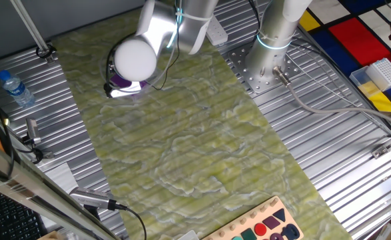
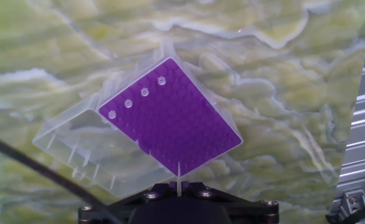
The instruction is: Insert a small pipette tip into the holder for small pipette tips
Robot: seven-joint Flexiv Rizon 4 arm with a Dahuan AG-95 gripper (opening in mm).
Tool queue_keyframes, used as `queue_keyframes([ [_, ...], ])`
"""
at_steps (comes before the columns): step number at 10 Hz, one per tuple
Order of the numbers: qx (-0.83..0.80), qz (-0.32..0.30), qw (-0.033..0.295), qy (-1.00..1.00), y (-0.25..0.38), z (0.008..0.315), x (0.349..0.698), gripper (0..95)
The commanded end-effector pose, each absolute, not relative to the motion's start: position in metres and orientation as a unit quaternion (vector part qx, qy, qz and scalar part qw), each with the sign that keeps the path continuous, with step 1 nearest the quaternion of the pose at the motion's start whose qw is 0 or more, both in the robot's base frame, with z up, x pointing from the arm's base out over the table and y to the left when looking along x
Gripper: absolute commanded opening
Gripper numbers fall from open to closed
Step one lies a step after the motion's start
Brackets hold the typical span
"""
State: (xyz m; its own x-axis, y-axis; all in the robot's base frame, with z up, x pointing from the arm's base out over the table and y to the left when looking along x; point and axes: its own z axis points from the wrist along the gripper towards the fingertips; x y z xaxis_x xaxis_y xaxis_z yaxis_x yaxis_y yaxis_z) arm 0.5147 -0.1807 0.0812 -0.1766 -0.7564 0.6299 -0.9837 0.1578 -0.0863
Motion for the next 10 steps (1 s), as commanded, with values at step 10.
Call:
queue_keyframes([
  [10, 0.598, 0.245, 0.22, -0.731, -0.1831, 0.074, 0.5162, 0.0],
])
